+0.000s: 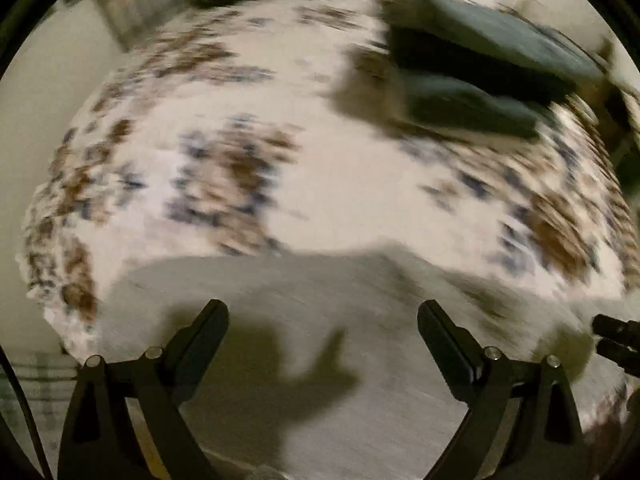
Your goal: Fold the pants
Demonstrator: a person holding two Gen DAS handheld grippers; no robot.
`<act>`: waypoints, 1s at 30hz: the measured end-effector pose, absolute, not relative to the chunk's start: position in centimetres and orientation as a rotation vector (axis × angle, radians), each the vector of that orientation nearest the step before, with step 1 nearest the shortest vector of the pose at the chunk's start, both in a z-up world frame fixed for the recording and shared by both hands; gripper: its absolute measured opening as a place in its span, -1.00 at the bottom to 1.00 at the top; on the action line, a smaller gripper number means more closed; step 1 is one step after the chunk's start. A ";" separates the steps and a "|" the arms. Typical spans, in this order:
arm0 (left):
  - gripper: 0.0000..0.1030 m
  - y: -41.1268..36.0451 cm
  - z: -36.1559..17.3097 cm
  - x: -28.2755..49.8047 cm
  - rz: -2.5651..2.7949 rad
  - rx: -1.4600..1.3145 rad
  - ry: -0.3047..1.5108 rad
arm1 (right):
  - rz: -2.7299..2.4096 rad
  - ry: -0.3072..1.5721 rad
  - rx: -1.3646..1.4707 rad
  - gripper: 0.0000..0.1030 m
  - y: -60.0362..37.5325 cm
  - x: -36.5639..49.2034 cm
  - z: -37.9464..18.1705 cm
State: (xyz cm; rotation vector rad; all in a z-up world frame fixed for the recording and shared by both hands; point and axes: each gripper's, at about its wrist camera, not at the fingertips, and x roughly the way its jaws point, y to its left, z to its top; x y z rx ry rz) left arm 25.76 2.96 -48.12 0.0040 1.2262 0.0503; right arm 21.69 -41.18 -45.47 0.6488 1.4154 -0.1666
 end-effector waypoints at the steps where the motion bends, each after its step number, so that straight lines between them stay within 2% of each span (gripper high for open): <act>1: 0.87 0.6 -48.6 25.2 0.010 -0.002 1.258 | -0.282 1.389 0.680 0.45 -44.4 19.2 -45.8; 6: 0.87 -9.7 -50.6 23.7 -0.129 0.036 1.340 | -0.662 1.290 0.851 0.45 -63.1 9.3 -46.7; 8: 0.87 -13.9 -51.2 23.2 -0.172 0.066 1.354 | -0.689 1.256 0.902 0.45 -66.9 7.8 -48.3; 10: 0.87 -17.1 -51.5 22.9 -0.206 0.084 1.357 | -0.656 1.231 0.916 0.34 -69.3 7.9 -49.2; 11: 0.87 -18.0 -51.6 22.7 -0.216 0.090 1.355 | -0.629 1.236 0.898 -0.08 -69.2 8.3 -49.9; 12: 0.87 -19.5 -51.7 22.6 -0.230 0.106 1.352 | -0.634 1.267 0.852 -0.76 -68.1 9.4 -50.7; 16: 0.87 -22.5 -51.7 22.2 -0.264 0.172 1.339 | -0.667 1.226 0.747 -0.83 -61.7 10.3 -51.0; 19: 0.87 -23.2 -51.7 21.7 -0.266 0.207 1.341 | -0.700 1.177 0.816 -0.83 -63.6 7.4 -49.2; 21: 0.87 -23.3 -52.2 21.6 -0.260 0.214 1.364 | -0.691 1.201 0.867 -0.83 -64.7 6.2 -50.4; 23: 0.87 -23.6 -53.0 21.5 -0.254 0.225 1.390 | -0.610 1.231 0.946 -0.75 -65.3 5.8 -52.3; 25: 0.87 -23.9 -53.9 21.2 -0.257 0.248 1.410 | -0.502 1.226 1.066 -0.40 -65.5 5.2 -53.9; 27: 0.87 -24.3 -55.0 21.0 -0.267 0.262 1.435 | -0.465 1.165 1.100 0.36 -65.5 4.0 -54.3; 29: 0.87 -24.5 -56.0 20.9 -0.270 0.256 1.457 | -0.423 1.126 1.117 0.58 -65.0 2.6 -54.7; 30: 0.87 -24.6 -56.6 20.9 -0.273 0.254 1.464 | -0.384 1.116 1.143 0.58 -64.6 2.1 -55.8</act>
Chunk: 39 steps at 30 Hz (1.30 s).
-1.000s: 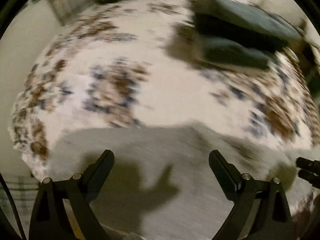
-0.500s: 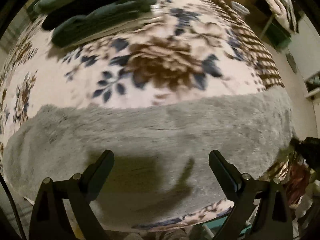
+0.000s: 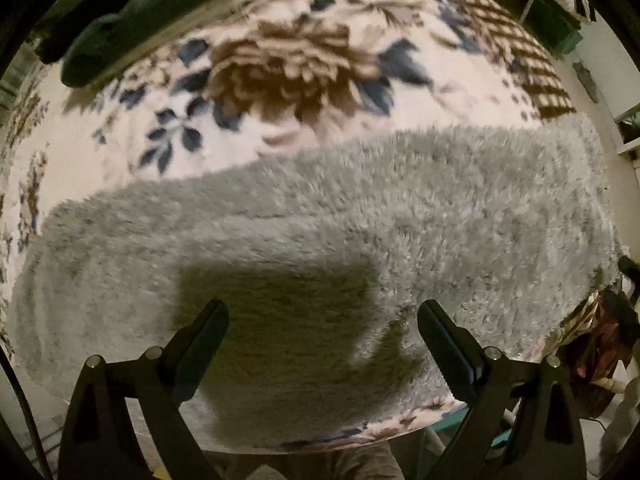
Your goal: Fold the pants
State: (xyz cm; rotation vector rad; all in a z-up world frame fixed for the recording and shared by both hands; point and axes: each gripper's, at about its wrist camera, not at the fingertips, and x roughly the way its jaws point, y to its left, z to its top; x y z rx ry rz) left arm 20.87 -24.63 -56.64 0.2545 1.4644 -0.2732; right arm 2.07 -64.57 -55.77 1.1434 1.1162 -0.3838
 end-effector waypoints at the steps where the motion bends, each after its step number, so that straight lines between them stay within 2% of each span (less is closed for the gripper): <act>1: 0.87 -24.7 -57.3 20.9 -0.277 0.255 1.470 | -0.341 1.128 1.167 0.58 -64.2 2.0 -57.2; 4: 0.87 -24.8 -59.6 21.7 -0.291 0.248 1.496 | -0.273 1.165 1.192 0.58 -63.3 2.6 -61.6; 6: 0.87 -24.4 -60.6 22.2 -0.294 0.216 1.514 | -0.231 1.069 1.227 0.82 -63.4 2.8 -62.4; 9: 0.94 -24.2 -61.5 23.1 -0.304 0.178 1.534 | -0.168 0.912 1.287 0.82 -63.6 2.9 -62.3; 14: 1.00 -24.3 -62.4 23.6 -0.297 0.168 1.563 | -0.126 0.844 1.349 0.82 -63.3 3.4 -64.1; 15: 1.00 -24.5 -62.5 23.7 -0.292 0.176 1.566 | -0.115 0.829 1.350 0.62 -63.3 3.3 -64.0; 16: 1.00 -24.7 -62.7 23.7 -0.285 0.186 1.570 | -0.086 0.802 1.364 0.33 -63.2 3.2 -63.8; 17: 1.00 -25.0 -63.0 23.8 -0.278 0.193 1.571 | -0.056 0.780 1.381 -0.14 -63.1 3.1 -63.6; 20: 1.00 -25.8 -63.6 24.0 -0.245 0.224 1.578 | 0.003 0.752 1.334 -0.18 -62.3 3.5 -62.2; 22: 1.00 -26.3 -64.0 24.3 -0.213 0.236 1.601 | -0.004 0.805 1.322 -0.02 -61.8 4.3 -63.1; 23: 1.00 -26.6 -64.1 24.6 -0.203 0.243 1.616 | -0.024 0.846 1.319 0.15 -61.5 4.7 -63.9; 25: 1.00 -27.1 -64.0 24.9 -0.184 0.255 1.650 | -0.038 0.909 1.307 0.14 -60.8 5.5 -65.1; 26: 1.00 -27.2 -63.7 24.9 -0.180 0.250 1.660 | -0.059 0.918 1.281 -0.03 -60.4 5.9 -65.1; 27: 1.00 -27.2 -63.2 24.8 -0.181 0.245 1.659 | -0.073 0.916 1.266 -0.35 -60.0 6.0 -64.8; 28: 1.00 -27.3 -62.7 24.7 -0.180 0.252 1.657 | -0.069 0.899 1.263 -0.46 -59.6 6.0 -64.2; 33: 1.00 -27.0 -61.8 24.0 -0.157 0.273 1.658 | -0.127 0.868 1.176 -0.55 -56.9 5.9 -59.3; 39: 1.00 -21.2 -58.2 22.5 -0.140 0.144 1.648 | -0.087 0.905 0.934 -0.56 -51.2 9.0 -50.4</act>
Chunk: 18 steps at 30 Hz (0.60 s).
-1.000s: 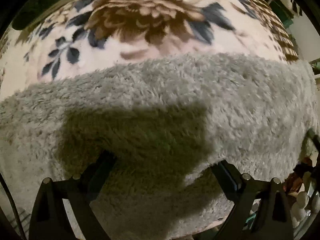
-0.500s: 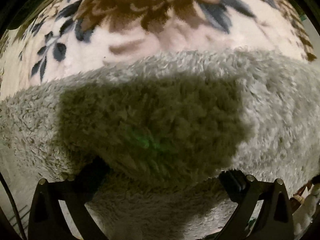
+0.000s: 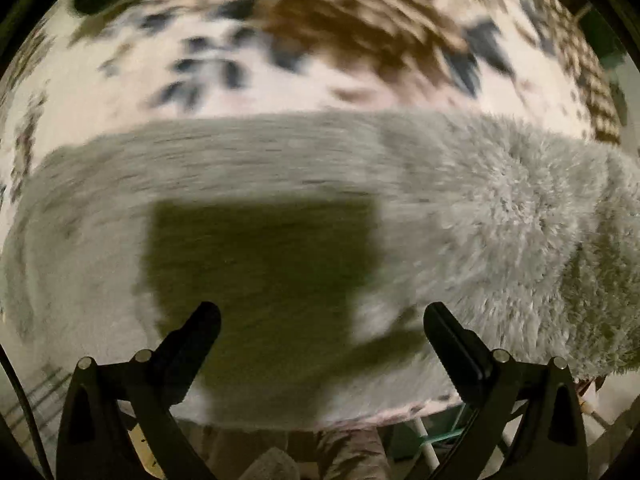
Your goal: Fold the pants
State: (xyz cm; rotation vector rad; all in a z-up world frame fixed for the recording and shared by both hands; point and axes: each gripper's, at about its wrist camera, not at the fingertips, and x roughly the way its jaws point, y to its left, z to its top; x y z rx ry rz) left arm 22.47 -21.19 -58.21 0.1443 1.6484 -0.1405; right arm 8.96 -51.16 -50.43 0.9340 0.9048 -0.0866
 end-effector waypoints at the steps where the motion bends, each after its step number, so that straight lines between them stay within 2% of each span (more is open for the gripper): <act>1: 1.00 -19.3 -57.2 22.3 -0.130 0.121 1.635 | -0.072 0.914 0.907 -0.56 -50.4 9.0 -49.5; 4: 1.00 -13.6 -55.0 21.2 -0.084 0.068 1.607 | 0.004 0.973 0.777 -0.57 -43.6 11.8 -46.4; 7: 1.00 -7.0 -53.6 20.1 -0.019 0.007 1.587 | 0.092 1.041 0.685 -0.57 -36.6 14.2 -45.8; 14: 1.00 6.3 -53.4 20.5 0.109 -0.089 1.563 | 0.280 1.266 0.463 -0.55 -20.2 18.9 -51.2; 17: 1.00 11.2 -53.9 20.6 0.129 -0.182 1.565 | 0.326 1.457 0.403 -0.25 -15.5 19.4 -54.9; 18: 1.00 11.9 -53.9 20.7 0.126 -0.206 1.559 | 0.354 1.490 0.406 0.08 -14.8 19.4 -55.3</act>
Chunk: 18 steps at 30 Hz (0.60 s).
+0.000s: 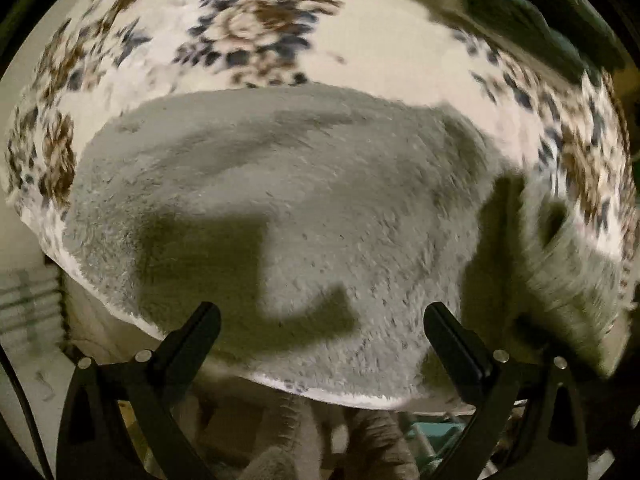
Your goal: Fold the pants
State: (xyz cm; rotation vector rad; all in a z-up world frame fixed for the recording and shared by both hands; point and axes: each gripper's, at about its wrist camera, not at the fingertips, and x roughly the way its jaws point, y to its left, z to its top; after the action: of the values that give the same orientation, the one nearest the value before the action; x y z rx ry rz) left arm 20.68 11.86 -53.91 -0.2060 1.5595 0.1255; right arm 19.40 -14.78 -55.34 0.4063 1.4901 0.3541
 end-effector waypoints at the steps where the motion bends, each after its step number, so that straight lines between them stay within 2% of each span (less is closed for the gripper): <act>1: 1.00 12.4 -53.8 20.8 0.120 -0.226 1.554 | 0.392 1.486 0.439 0.30 -14.6 19.3 -55.1; 2: 1.00 13.1 -53.6 21.1 0.103 -0.251 1.545 | 0.425 1.461 0.486 0.65 -14.8 18.8 -54.4; 3: 1.00 12.7 -52.9 21.3 0.078 -0.279 1.529 | 0.447 1.446 0.523 0.72 -14.9 18.3 -53.6; 8: 1.00 8.6 -51.6 23.6 -0.080 -0.383 1.497 | 0.417 1.327 0.778 0.72 -21.8 16.6 -48.7; 11: 1.00 4.0 -51.7 25.3 -0.155 -0.315 1.486 | 0.221 1.322 0.761 0.72 -27.3 16.0 -48.8; 14: 0.98 -1.1 -54.1 26.6 -0.195 -0.154 1.489 | 0.075 1.368 0.722 0.73 -31.7 16.0 -51.0; 15: 0.76 -2.8 -55.3 27.1 -0.208 -0.087 1.497 | 0.051 1.391 0.718 0.73 -32.5 15.8 -51.9; 16: 0.29 -3.8 -56.1 27.4 -0.216 -0.047 1.491 | 0.041 1.407 0.719 0.73 -33.4 16.2 -52.8; 17: 0.00 -5.0 -56.9 27.7 -0.243 -0.024 1.491 | 0.030 1.434 0.718 0.73 -34.1 16.1 -54.1; 18: -0.62 -6.0 -57.5 27.9 -0.292 -0.029 1.498 | 0.028 1.447 0.719 0.73 -34.2 16.5 -55.3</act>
State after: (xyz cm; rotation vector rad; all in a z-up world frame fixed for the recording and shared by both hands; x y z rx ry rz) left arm 27.93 -6.00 -57.49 -0.0286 1.4985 -0.2920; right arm 16.49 -34.23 -55.26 0.7190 1.4472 0.0279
